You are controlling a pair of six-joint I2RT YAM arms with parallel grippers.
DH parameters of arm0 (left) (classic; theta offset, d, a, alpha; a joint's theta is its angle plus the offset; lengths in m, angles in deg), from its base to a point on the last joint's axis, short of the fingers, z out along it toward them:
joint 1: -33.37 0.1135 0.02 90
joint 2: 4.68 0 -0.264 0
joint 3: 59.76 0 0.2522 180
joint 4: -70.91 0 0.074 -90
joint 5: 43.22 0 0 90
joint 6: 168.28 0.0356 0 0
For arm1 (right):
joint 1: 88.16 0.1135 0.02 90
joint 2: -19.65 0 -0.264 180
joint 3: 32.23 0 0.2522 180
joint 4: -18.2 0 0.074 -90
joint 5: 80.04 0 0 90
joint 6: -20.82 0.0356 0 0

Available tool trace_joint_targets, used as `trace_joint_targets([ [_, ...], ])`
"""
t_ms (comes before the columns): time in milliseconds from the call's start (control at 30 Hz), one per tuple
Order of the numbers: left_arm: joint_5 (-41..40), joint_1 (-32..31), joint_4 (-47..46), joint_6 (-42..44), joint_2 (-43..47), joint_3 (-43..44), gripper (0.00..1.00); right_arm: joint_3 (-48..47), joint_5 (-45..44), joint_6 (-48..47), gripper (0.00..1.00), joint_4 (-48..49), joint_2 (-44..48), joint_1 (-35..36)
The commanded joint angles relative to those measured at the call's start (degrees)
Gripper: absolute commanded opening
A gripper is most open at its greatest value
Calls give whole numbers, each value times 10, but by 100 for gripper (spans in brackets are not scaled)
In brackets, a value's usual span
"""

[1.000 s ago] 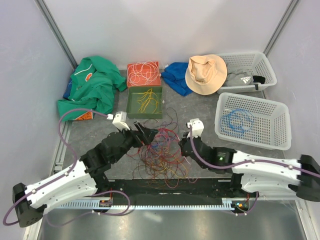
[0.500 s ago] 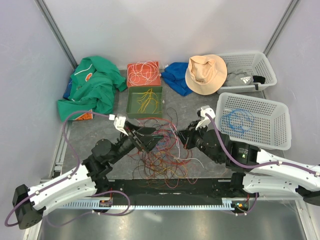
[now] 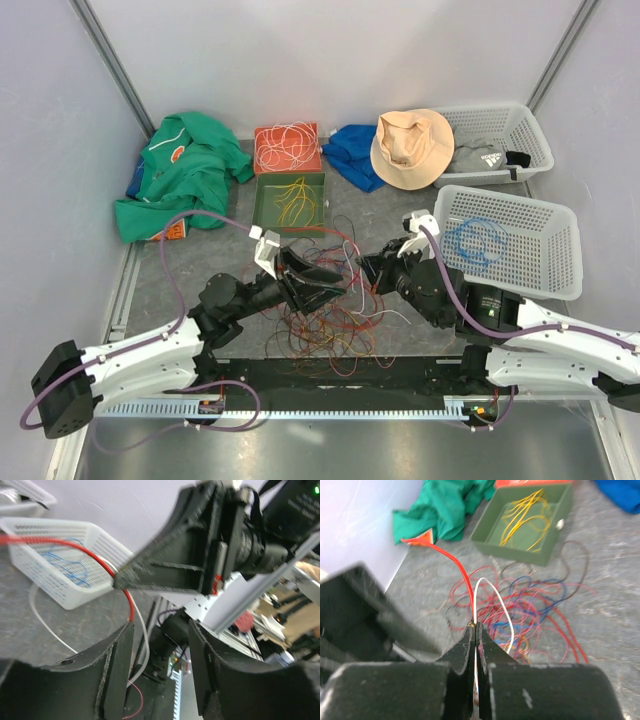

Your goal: Untangle the cables

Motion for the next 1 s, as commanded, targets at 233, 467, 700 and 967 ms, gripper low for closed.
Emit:
trace_joint_targets([
  [233,7,-51,-60,6,-2,-46,66,-32,-36,-9,0,22,-53,-51],
  [467,-32,-65,-60,18,-56,-38,73,-46,-3,-6,0,42,-66,-52],
  [700,-125,-66,-60,12,-95,-40,79,-44,12,-1,0,42,-52,-53],
  [967,-113,-65,-71,17,-160,-3,81,-35,24,3,0,46,-51,-53],
])
